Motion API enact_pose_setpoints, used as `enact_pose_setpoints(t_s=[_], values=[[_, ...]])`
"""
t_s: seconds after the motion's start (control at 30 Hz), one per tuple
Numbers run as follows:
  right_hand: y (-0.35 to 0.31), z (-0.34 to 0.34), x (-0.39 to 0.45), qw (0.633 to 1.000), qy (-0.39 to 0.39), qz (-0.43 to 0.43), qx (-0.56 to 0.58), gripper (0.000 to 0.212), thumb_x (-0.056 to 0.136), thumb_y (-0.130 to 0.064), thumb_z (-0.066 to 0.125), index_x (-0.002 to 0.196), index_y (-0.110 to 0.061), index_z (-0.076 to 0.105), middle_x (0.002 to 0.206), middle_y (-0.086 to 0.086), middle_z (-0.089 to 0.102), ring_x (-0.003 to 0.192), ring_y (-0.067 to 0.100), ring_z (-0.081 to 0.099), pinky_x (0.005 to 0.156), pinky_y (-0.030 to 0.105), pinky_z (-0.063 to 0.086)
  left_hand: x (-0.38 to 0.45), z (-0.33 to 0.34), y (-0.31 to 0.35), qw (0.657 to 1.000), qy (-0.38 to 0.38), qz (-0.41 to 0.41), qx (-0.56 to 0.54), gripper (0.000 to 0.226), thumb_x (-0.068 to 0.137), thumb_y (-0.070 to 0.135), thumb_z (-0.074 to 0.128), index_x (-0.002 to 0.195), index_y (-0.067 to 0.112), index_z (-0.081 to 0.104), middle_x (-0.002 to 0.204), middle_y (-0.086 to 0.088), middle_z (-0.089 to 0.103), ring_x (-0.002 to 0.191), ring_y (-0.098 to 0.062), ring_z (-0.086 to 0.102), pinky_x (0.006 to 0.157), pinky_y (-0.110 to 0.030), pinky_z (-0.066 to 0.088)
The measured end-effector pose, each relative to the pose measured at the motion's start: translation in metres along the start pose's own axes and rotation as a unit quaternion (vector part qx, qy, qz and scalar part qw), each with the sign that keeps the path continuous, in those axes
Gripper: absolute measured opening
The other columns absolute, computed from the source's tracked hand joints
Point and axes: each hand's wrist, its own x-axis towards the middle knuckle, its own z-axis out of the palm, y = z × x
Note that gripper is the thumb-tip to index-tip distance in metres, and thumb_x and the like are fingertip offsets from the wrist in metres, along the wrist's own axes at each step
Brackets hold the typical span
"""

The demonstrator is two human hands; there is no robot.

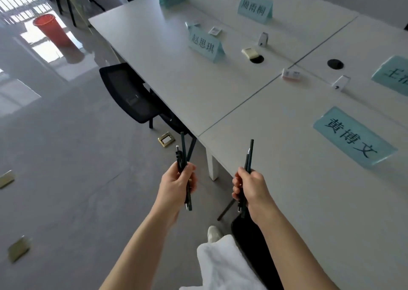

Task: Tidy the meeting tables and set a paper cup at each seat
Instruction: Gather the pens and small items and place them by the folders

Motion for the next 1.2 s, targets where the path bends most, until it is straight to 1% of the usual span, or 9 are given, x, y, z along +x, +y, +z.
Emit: enact_pose_setpoints(t_s=[0.13, 0.23, 0.53, 0.63, 0.73, 0.8, 0.9, 1.1, 1.2], values=[[-0.043, 0.032, 0.031, 0.999, -0.027, -0.022, -0.022, 0.024, 0.096, -0.018, 0.046, 0.072, -0.013, 0.048, 0.054, -0.001, 0.043, 0.044, 0.013, 0.036, 0.045, 0.025, 0.034, 0.048, -0.008, 0.029, 1.000, -0.009, -0.022, -0.019, 0.015, 0.101, 0.011, 0.048, 0.097, 0.007, 0.062, 0.068, -0.002, 0.056, 0.060, -0.016, 0.052, 0.066, -0.031, 0.050], [-0.066, 0.052, 0.055, 0.999, -0.027, -0.028, -0.018, 0.024, 0.098, -0.017, 0.044, 0.075, -0.011, 0.048, 0.053, -0.002, 0.042, 0.046, 0.014, 0.038, 0.047, 0.027, 0.038, 0.083, -0.011, 0.041, 0.999, -0.035, -0.039, -0.016, 0.014, 0.102, 0.011, 0.046, 0.094, 0.006, 0.057, 0.066, -0.001, 0.046, 0.057, -0.016, 0.043, 0.057, -0.029, 0.041], [-0.108, 0.125, 0.127, 0.999, 0.050, 0.001, 0.005, 0.020, 0.098, -0.013, 0.041, 0.081, -0.008, 0.051, 0.055, 0.000, 0.037, 0.046, 0.013, 0.031, 0.048, 0.028, 0.030, 0.219, -0.037, 0.088, 0.992, -0.094, -0.078, 0.029, 0.018, 0.099, 0.009, 0.047, 0.081, 0.013, 0.048, 0.056, 0.007, 0.035, 0.049, -0.011, 0.028, 0.052, -0.028, 0.025], [-0.126, 0.144, 0.151, 0.996, 0.089, 0.003, 0.006, 0.016, 0.096, -0.012, 0.044, 0.084, -0.007, 0.054, 0.054, -0.001, 0.036, 0.044, 0.012, 0.031, 0.047, 0.027, 0.029, 0.267, -0.047, 0.106, 0.987, -0.125, -0.083, 0.065, 0.012, 0.095, 0.004, 0.051, 0.086, 0.012, 0.052, 0.053, 0.008, 0.035, 0.047, -0.011, 0.027, 0.051, -0.028, 0.022], [-0.140, 0.156, 0.173, 0.993, 0.119, -0.002, 0.003, 0.012, 0.093, -0.011, 0.048, 0.084, -0.008, 0.055, 0.053, -0.003, 0.036, 0.040, 0.010, 0.031, 0.044, 0.026, 0.030, 0.311, -0.045, 0.122, 0.982, -0.127, -0.079, 0.119, 0.009, 0.090, 0.003, 0.055, 0.094, 0.010, 0.059, 0.056, 0.005, 0.040, 0.045, -0.011, 0.033, 0.048, -0.026, 0.028], [-0.151, 0.158, 0.189, 0.990, 0.141, -0.003, 0.009, 0.009, 0.092, -0.011, 0.050, 0.084, -0.009, 0.055, 0.053, -0.004, 0.037, 0.038, 0.009, 0.031, 0.042, 0.025, 0.030, 0.339, -0.035, 0.136, 0.975, -0.140, -0.076, 0.153, 0.014, 0.089, 0.002, 0.056, 0.098, 0.011, 0.061, 0.059, 0.002, 0.043, 0.043, -0.011, 0.036, 0.045, -0.024, 0.032], [-0.165, 0.151, 0.208, 0.985, 0.168, 0.002, 0.034, 0.005, 0.090, -0.010, 0.052, 0.086, -0.009, 0.054, 0.052, -0.003, 0.036, 0.036, 0.009, 0.030, 0.040, 0.023, 0.027, 0.371, -0.006, 0.154, 0.966, -0.179, -0.080, 0.171, 0.013, 0.089, -0.003, 0.052, 0.089, 0.007, 0.060, 0.056, 0.000, 0.039, 0.037, -0.010, 0.034, 0.040, -0.021, 0.030], [-0.212, 0.099, 0.273, 0.972, 0.231, 0.000, 0.048, 0.006, 0.087, -0.009, 0.055, 0.082, -0.010, 0.052, 0.050, -0.003, 0.036, 0.034, 0.010, 0.029, 0.038, 0.020, 0.026, 0.435, 0.085, 0.186, 0.937, -0.243, -0.049, 0.248, 0.008, 0.087, 0.001, 0.053, 0.082, 0.006, 0.057, 0.056, -0.001, 0.039, 0.037, -0.012, 0.036, 0.044, -0.022, 0.031], [-0.238, 0.067, 0.312, 0.967, 0.255, 0.004, 0.022, 0.008, 0.084, -0.011, 0.058, 0.080, -0.011, 0.052, 0.051, -0.002, 0.038, 0.035, 0.011, 0.031, 0.040, 0.022, 0.028, 0.472, 0.137, 0.196, 0.915, -0.251, -0.019, 0.317, 0.006, 0.083, 0.008, 0.054, 0.081, 0.007, 0.059, 0.057, -0.002, 0.044, 0.046, -0.019, 0.040, 0.048, -0.025, 0.034]])
